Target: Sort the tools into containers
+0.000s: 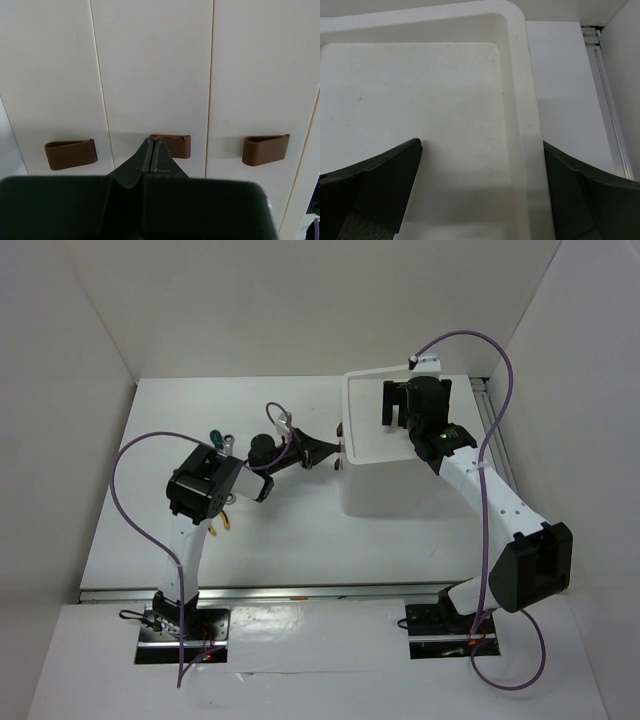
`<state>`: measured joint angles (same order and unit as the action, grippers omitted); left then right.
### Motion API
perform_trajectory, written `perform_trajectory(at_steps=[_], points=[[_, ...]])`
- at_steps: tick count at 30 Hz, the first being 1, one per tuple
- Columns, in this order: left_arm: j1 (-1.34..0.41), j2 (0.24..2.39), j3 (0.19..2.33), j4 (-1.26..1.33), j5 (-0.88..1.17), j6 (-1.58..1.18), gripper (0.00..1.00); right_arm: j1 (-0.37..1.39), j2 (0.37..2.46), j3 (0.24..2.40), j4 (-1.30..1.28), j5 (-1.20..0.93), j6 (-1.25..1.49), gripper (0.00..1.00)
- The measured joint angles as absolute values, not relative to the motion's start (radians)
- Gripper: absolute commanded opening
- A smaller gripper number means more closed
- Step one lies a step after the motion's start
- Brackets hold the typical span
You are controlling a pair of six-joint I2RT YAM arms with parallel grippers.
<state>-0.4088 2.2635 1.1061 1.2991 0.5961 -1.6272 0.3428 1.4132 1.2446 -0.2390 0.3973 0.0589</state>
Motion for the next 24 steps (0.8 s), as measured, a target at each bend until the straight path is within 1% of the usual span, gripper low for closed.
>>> perform_trajectory(at_steps=[3, 8, 16, 17, 18, 19, 20, 21, 22, 23, 24], points=[[-0.408, 2.259, 1.084, 1.311, 0.588, -1.630, 0.00, 0.343, 1.416, 1.245, -0.239, 0.398, 0.058, 1.00], [-0.376, 2.198, 0.986, 1.335, 0.575, -1.626, 0.00, 0.345, 1.417, 1.245, -0.239, 0.400, 0.058, 1.00], [-0.176, 2.119, 0.813, 1.380, 0.645, -1.630, 0.00, 0.348, 1.417, 1.246, -0.238, 0.406, 0.057, 1.00], [-0.155, 2.106, 0.796, 1.387, 0.661, -1.631, 0.06, 0.348, 1.417, 1.246, -0.238, 0.406, 0.057, 1.00], [-0.142, 2.088, 0.785, 1.390, 0.677, -1.629, 0.30, 0.349, 1.417, 1.246, -0.238, 0.407, 0.057, 1.00], [-0.135, 2.069, 0.776, 1.382, 0.683, -1.612, 0.50, 0.349, 1.417, 1.246, -0.238, 0.408, 0.057, 1.00], [-0.120, 2.049, 0.764, 1.361, 0.686, -1.604, 0.67, 0.349, 1.417, 1.246, -0.238, 0.408, 0.057, 1.00], [-0.108, 2.033, 0.758, 1.346, 0.691, -1.575, 0.72, 0.349, 1.417, 1.246, -0.238, 0.408, 0.057, 1.00], [-0.096, 2.012, 0.757, 1.311, 0.693, -1.551, 0.80, 0.349, 1.420, 1.246, -0.237, 0.408, 0.058, 1.00], [-0.086, 1.985, 0.757, 1.280, 0.691, -1.520, 0.82, 0.349, 1.423, 1.246, -0.237, 0.408, 0.057, 1.00], [-0.080, 1.942, 0.764, 1.201, 0.686, -1.485, 0.86, 0.349, 1.424, 1.246, -0.237, 0.408, 0.057, 1.00]])
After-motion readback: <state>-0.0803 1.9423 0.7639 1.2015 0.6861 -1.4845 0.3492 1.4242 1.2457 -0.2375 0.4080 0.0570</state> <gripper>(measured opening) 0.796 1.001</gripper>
